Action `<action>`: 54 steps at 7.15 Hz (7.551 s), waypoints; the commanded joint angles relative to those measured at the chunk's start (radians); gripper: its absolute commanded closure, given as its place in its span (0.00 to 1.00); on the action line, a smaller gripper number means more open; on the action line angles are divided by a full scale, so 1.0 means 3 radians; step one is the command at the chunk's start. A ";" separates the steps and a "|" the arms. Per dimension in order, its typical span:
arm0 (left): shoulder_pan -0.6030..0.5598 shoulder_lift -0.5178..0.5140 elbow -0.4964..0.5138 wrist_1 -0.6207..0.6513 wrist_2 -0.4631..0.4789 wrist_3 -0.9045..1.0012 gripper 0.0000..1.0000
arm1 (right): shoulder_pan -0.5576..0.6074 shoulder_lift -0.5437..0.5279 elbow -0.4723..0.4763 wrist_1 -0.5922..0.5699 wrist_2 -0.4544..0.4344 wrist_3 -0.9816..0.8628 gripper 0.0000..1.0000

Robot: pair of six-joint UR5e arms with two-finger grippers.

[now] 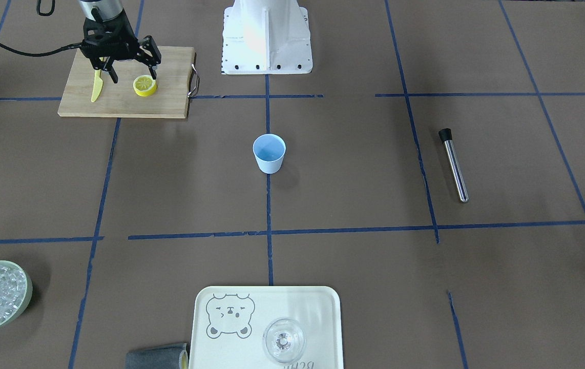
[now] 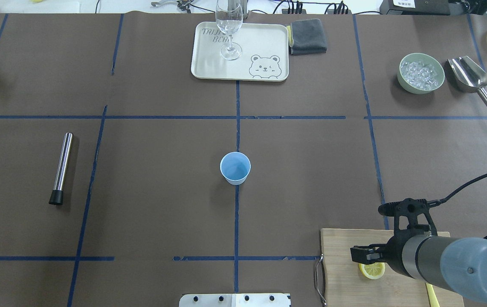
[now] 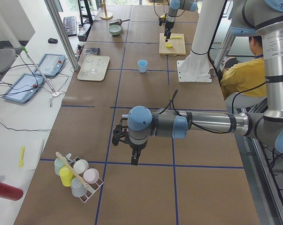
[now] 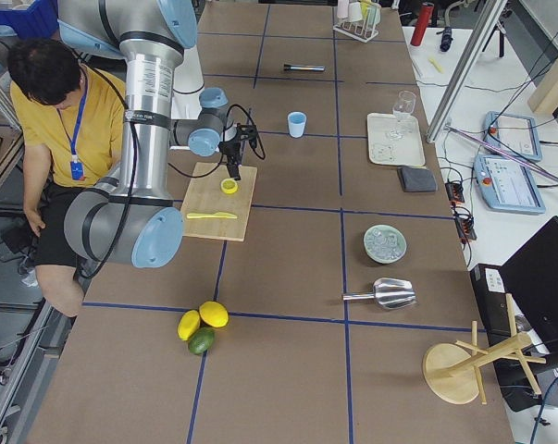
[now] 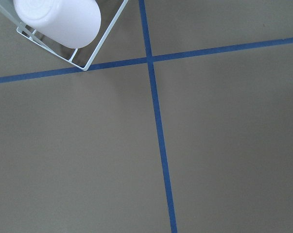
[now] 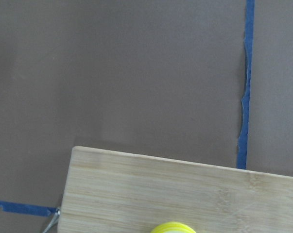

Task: Squeeze lemon into cup
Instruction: 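Move the right gripper down over the yellow lemon slice on the board, then close the right gripper on the lemon slice and lift it, then carry the lemon slice with the right gripper over the blue cup, then squeeze the lemon slice above the blue cup with the right gripper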

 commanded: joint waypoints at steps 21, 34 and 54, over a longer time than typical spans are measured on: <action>-0.0005 -0.0011 -0.0033 0.0000 0.0006 -0.0002 0.00 | -0.0330 -0.0051 -0.0439 0.0382 -0.0204 0.0126 0.06; -0.0005 0.0009 -0.0130 0.0005 0.0011 -0.0007 0.00 | -0.0310 -0.0149 -0.0031 0.0341 -0.0193 0.0131 0.88; -0.0005 0.0040 -0.0074 0.0010 0.0011 -0.0007 0.00 | 0.0902 0.3425 -0.1835 -0.1618 0.0405 -0.0130 0.87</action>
